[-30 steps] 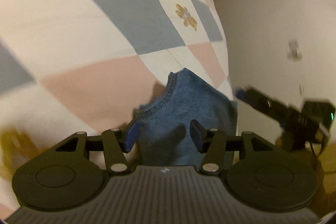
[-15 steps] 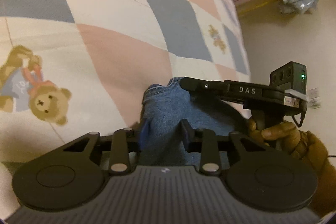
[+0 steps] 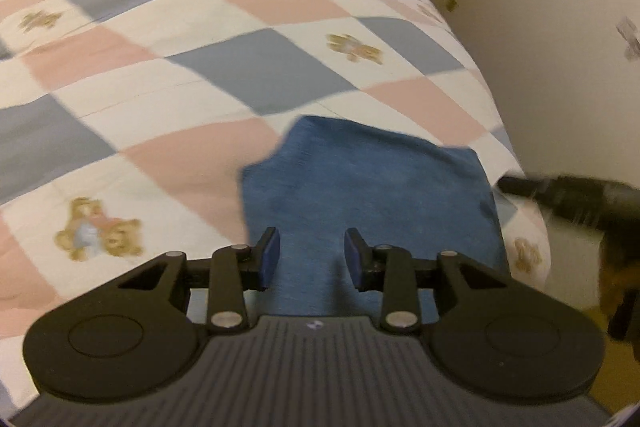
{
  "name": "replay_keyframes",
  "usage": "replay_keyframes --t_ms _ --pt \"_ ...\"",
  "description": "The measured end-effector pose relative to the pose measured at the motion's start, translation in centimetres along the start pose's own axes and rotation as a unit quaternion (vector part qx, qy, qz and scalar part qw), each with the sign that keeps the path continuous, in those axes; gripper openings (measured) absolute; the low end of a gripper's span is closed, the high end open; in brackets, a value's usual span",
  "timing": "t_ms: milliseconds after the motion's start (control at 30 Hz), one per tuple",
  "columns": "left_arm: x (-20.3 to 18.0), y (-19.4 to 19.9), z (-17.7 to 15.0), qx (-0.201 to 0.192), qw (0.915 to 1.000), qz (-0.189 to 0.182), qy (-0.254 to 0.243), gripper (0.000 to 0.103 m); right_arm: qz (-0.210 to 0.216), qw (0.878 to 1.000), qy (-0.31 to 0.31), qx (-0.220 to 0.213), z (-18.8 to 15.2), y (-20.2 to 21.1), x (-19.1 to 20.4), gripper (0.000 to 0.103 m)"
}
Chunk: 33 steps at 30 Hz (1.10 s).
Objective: Fold clothes
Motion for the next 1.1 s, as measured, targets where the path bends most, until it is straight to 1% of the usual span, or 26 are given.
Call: replay_keyframes --t_ms 33,67,100,133,167,200,233,267,300,367,400,467,533,567,633,733,767,800,833,933,967,1000,1033,1100 --pt "-0.6 -0.8 -0.3 0.006 0.9999 0.003 -0.008 0.029 -0.006 1.0 0.017 0.01 -1.4 -0.5 0.7 0.019" --pt "-1.1 -1.5 -0.6 0.01 0.9999 0.004 -0.013 0.029 -0.022 0.999 0.036 0.021 -2.8 -1.6 1.2 0.017" --pt "-1.7 -2.3 -0.8 0.013 0.9997 0.006 -0.019 0.029 -0.042 0.997 0.054 0.031 -3.9 -2.7 1.3 0.012" --pt "-2.2 -2.9 -0.8 0.014 0.9995 0.01 -0.026 0.03 -0.062 0.995 0.071 0.039 -4.8 -3.8 1.1 0.01" --pt "-2.6 -3.2 -0.7 0.012 0.9991 0.018 -0.037 0.03 -0.062 0.995 0.063 0.042 -5.2 -4.5 0.5 0.009" --pt "-2.9 -3.4 -0.5 0.009 0.9984 0.027 -0.048 0.032 -0.052 0.997 0.043 0.041 -5.3 -5.0 -0.4 0.005" --pt "-3.3 -3.6 -0.4 0.007 0.9978 0.034 -0.057 0.032 -0.042 0.998 0.023 0.04 -5.4 -5.5 -1.2 0.004" --pt "-3.5 -3.2 -0.4 0.004 0.9979 0.031 -0.056 0.032 -0.029 0.999 0.002 0.041 -5.4 -5.5 -1.8 0.0" --pt "-3.6 -2.7 -0.4 0.001 0.9982 0.024 -0.056 0.031 -0.016 0.999 -0.018 0.043 -5.2 -5.1 -2.4 0.0" --pt "-3.8 -1.5 -0.8 -0.001 0.9976 0.03 -0.063 0.031 -0.018 0.997 -0.059 0.04 -5.3 -3.0 -3.5 0.0" --pt "-3.9 -0.9 -1.0 -0.001 0.9972 0.033 -0.067 0.031 -0.02 0.997 -0.067 0.033 -5.5 -1.6 -3.3 0.008" --pt "-3.7 0.4 -1.8 0.002 0.9964 0.038 -0.076 0.031 -0.022 0.997 -0.07 0.014 -5.9 1.2 -2.5 0.008" --pt "-3.6 1.1 -3.0 0.014 0.9955 0.043 -0.083 0.031 -0.018 0.998 -0.065 0.014 -7.1 3.1 -0.9 0.009" --pt "-3.7 1.2 -3.6 0.02 0.9948 0.044 -0.089 0.031 -0.015 0.998 -0.057 0.02 -8.0 3.5 0.2 0.009" --pt "-4.0 0.5 -4.9 0.039 0.9926 0.051 -0.103 0.031 -0.017 0.998 -0.038 0.04 -10.0 3.5 2.3 0.008" --pt "-4.2 -1.7 -6.7 0.068 0.9882 0.066 -0.12 0.032 -0.051 0.996 -0.031 0.072 -12.8 0.4 2.2 0.007" --pt "-4.1 -2.5 -7.0 0.074 0.987 0.072 -0.123 0.032 -0.062 0.994 -0.03 0.083 -13.7 -0.8 2.1 0.006" --pt "-4.3 -2.6 -6.9 0.074 0.9861 0.079 -0.126 0.032 -0.067 0.994 -0.036 0.084 -13.9 -1.4 1.9 0.005" --pt "-4.4 -2.7 -6.7 0.073 0.9856 0.084 -0.127 0.032 -0.068 0.993 -0.05 0.081 -13.7 -1.6 1.7 0.004" --pt "-4.6 -1.1 -6.4 0.059 0.989 0.07 -0.116 0.032 -0.077 0.991 -0.081 0.067 -12.8 0.1 2.1 0.003" --pt "-4.7 -0.3 -6.6 0.053 0.9897 0.065 -0.116 0.032 -0.081 0.992 -0.085 0.055 -12.7 1.1 2.6 0.008" --pt "-4.9 0.5 -7.2 0.046 0.9899 0.06 -0.12 0.032 -0.082 0.992 -0.086 0.039 -12.7 2.2 3.4 0.013" --pt "-5.0 1.1 -7.9 0.043 0.9896 0.059 -0.124 0.032 -0.082 0.993 -0.087 0.026 -13.1 3.1 4.1 0.012" --pt "-4.7 0.9 -9.5 0.059 0.9893 0.062 -0.118 0.032 -0.089 0.992 -0.085 0.029 -14.3 3.4 5.4 0.012"
Point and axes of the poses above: each gripper's, at about its wrist camera, not at the fingertips, and y roughly against the way its jaws point, x to its left, z to its top, the point moved 10 cm from there along -y, roughly the way its jaws point, and after that the axes turned 7 degrees about x, right-handed, at the moved point
